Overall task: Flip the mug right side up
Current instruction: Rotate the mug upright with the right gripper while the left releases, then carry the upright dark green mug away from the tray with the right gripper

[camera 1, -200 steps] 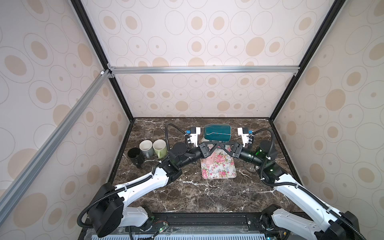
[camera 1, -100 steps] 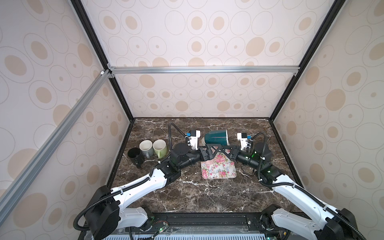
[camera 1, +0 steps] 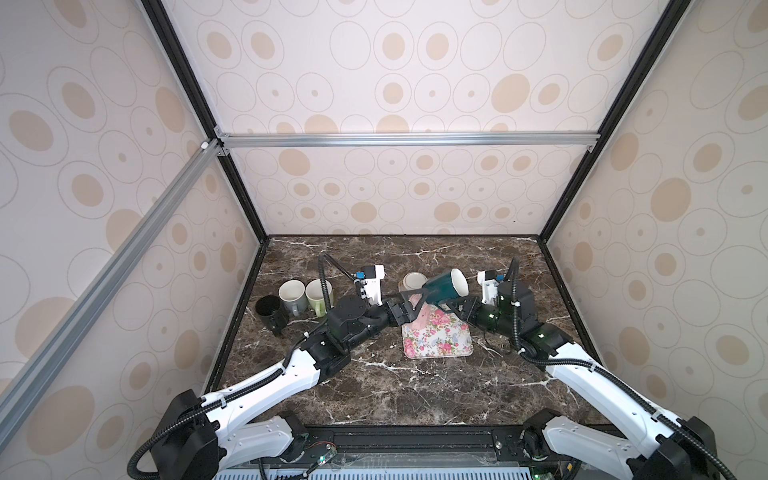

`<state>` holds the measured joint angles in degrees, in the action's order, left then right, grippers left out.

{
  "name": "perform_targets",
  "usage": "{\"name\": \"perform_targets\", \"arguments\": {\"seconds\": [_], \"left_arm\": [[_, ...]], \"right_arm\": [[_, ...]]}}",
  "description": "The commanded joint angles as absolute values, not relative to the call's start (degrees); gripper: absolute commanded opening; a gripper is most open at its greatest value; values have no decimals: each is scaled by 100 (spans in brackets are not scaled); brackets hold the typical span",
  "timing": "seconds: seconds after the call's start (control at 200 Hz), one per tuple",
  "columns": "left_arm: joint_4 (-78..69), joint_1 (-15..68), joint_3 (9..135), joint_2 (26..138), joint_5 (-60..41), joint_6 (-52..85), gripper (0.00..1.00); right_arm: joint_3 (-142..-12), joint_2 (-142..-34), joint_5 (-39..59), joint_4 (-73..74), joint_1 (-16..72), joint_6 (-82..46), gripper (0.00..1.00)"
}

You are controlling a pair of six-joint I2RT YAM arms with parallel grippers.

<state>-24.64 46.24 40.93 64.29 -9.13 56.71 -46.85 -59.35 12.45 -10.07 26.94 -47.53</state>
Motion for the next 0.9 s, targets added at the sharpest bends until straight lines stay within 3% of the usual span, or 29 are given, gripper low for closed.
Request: {"name": "perform_targets", "arguments": {"seconds": [0.0, 0.195, 0.32, 0.895], "left_arm": [[-2550, 4623, 4036, 6234, -739, 5616, 98], [-2460, 4608, 3890, 6016, -611, 5569, 98], [-2197, 4612, 3895, 5836, -528, 5428, 98], [-1422, 4597, 3384, 4631, 113, 5230, 98]], "right_arm": [[-5259, -5851, 269, -1545, 2687, -4035, 0], [-5914, -6092, -851, -2590, 2529, -3329, 0], [-6148, -6371, -701, -2885, 2056, -3204, 0], [-6121, -7970, -1794, -2340, 1637, -2381, 0]]}}
